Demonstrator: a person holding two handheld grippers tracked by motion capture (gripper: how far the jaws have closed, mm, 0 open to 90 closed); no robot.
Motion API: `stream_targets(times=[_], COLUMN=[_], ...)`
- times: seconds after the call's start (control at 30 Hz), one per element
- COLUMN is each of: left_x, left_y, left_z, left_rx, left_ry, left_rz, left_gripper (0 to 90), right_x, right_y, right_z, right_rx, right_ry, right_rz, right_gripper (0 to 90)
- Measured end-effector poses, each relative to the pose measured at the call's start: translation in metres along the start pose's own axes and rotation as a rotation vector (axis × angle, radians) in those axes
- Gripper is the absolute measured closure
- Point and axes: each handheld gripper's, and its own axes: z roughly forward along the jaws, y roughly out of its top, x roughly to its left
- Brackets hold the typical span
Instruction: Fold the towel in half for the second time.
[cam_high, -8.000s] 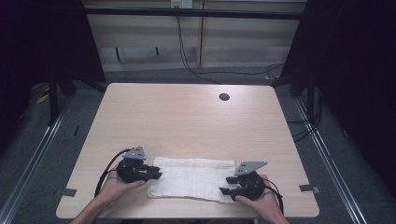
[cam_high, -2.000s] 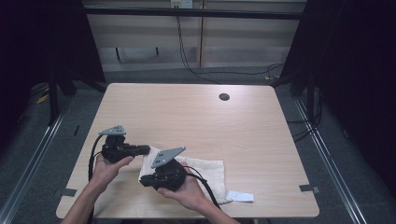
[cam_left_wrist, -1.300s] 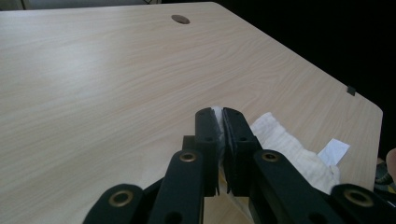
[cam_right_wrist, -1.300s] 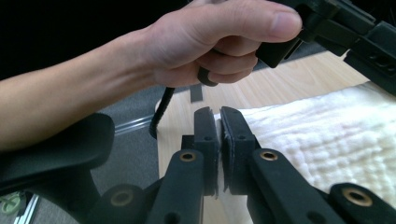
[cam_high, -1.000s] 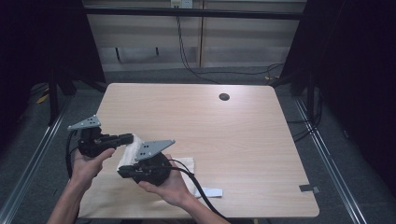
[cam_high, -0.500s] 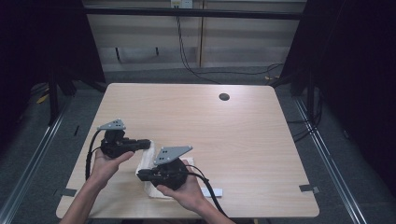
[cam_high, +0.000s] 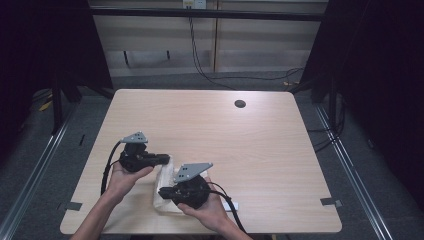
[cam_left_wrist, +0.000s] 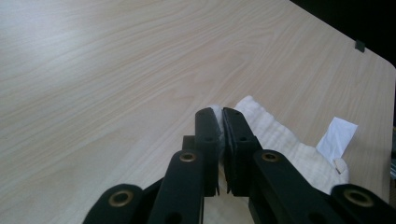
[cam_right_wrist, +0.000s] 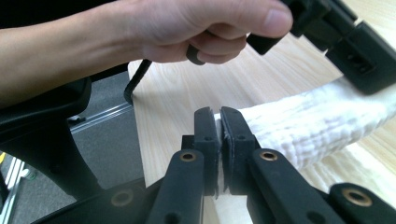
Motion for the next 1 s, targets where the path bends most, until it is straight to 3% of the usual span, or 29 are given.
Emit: stream_targets(times=[0.23,0.37,0.6,0.77,1.0], left_x=[-0.002,-0.007,-0.012,-0.022,-0.021], left_y=[0.001,0.007,0.009,0.018,0.012], left_z=[0.018,0.022,0.038,0.051,0.071], left_rx=[0.046,0.029,0.049,0.078,0.103], left_ry=[-0.014,-0.029,-0.041,-0.040,-0.056], left_rz=[0.017,0.014,0.006,0.044,0.014], left_gripper=[85.8,85.8,85.6,85.6,85.5], right_x=[-0.003,-0.002,-0.006,-0.008,-0.016], right_y=[-0.014,-0.014,-0.022,-0.032,-0.048], right_z=[-0.006,-0.012,-0.022,-0.028,-0.031], right_rx=[-0.002,-0.011,-0.007,0.009,0.047], right_ry=[-0.030,-0.041,-0.065,-0.076,-0.094], right_rz=[0.037,0.029,0.043,0.053,0.084], right_gripper=[86.2,86.2,86.2,86.0,86.0])
